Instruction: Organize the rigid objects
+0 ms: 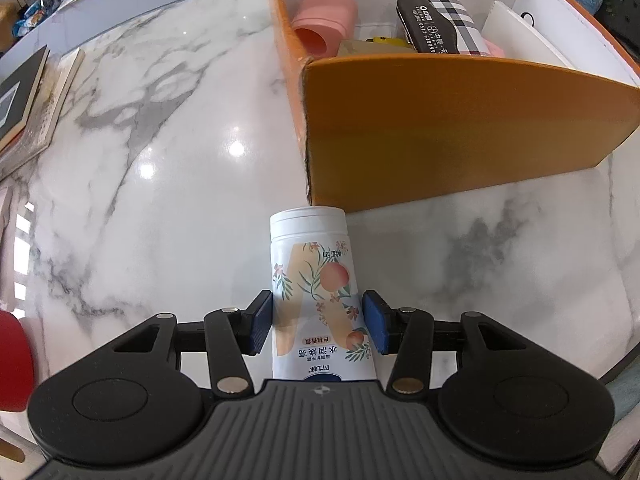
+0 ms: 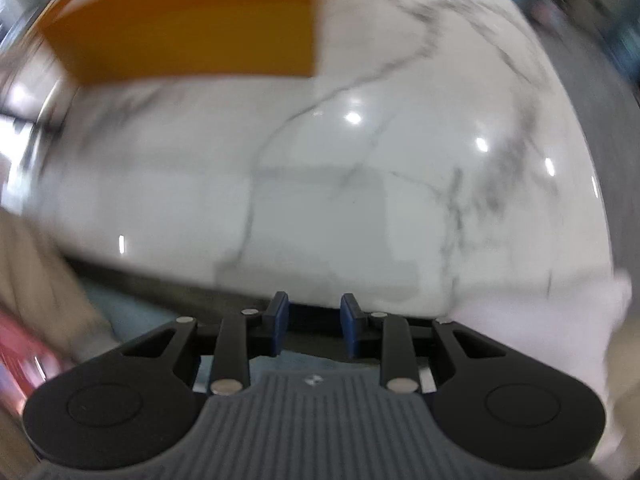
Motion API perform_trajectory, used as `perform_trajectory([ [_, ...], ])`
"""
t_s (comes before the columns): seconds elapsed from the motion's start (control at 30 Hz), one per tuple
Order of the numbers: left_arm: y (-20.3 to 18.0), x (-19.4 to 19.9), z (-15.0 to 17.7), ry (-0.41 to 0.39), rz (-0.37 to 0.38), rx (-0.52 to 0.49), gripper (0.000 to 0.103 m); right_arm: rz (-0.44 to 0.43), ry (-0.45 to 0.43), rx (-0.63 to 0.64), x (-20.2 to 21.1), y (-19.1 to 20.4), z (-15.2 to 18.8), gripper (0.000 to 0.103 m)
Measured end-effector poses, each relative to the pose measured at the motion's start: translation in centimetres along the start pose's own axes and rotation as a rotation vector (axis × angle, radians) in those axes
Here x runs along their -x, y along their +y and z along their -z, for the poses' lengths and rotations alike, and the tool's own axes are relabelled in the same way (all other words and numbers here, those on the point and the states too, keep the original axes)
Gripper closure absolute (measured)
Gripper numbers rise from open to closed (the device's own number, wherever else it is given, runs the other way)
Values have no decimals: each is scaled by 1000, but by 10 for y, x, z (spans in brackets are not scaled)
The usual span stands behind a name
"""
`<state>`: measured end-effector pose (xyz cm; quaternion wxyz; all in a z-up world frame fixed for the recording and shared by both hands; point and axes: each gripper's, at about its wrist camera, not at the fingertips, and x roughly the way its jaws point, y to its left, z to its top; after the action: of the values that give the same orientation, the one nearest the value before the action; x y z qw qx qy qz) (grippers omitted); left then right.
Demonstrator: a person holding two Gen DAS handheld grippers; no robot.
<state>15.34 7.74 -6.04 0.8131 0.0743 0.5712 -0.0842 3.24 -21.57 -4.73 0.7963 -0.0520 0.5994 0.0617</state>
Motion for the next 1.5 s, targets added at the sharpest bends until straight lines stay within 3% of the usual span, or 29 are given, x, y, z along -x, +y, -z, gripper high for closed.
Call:
perform_trajectory([
  [0.13,1,0,0,-1,3,1,47,-2,57,235,-19,5,12,75],
  [0.27,1,0,1,-2,8,10,47,14,83,317,-39,7,16,74],
  [0.3,1,0,1,-1,8,14,47,37,89,317,-43,7,16,73],
  [0.43,-5,-1,-1,3,21,-8,47,73,100,241,-53,-4,20,50],
  [0.53,-9,-2,-3,2,22,-29,47,78,95,263,-51,-6,25,42],
  [0.73,-7,-4,-3,1,31,-19,47,57,151,238,-63,-21,15,42],
  [0.9,-9,-5,-3,1,27,-23,47,134,142,123,-63,-56,19,29],
  [1.0,-9,-4,-3,1,26,-27,47,9,142,125,-68,-71,20,24],
  [1.17,-10,-4,-2,-1,22,-30,47,-58,160,4,-88,-104,21,12],
  [1.27,-12,-3,-2,-3,18,-35,47,-58,123,11,-89,-106,25,9],
  [1.37,-14,-2,-1,-4,15,-39,47,-154,58,9,-69,-101,45,12],
  [1.5,-13,-1,-1,-4,14,-40,47,-286,7,65,-58,-90,45,28],
])
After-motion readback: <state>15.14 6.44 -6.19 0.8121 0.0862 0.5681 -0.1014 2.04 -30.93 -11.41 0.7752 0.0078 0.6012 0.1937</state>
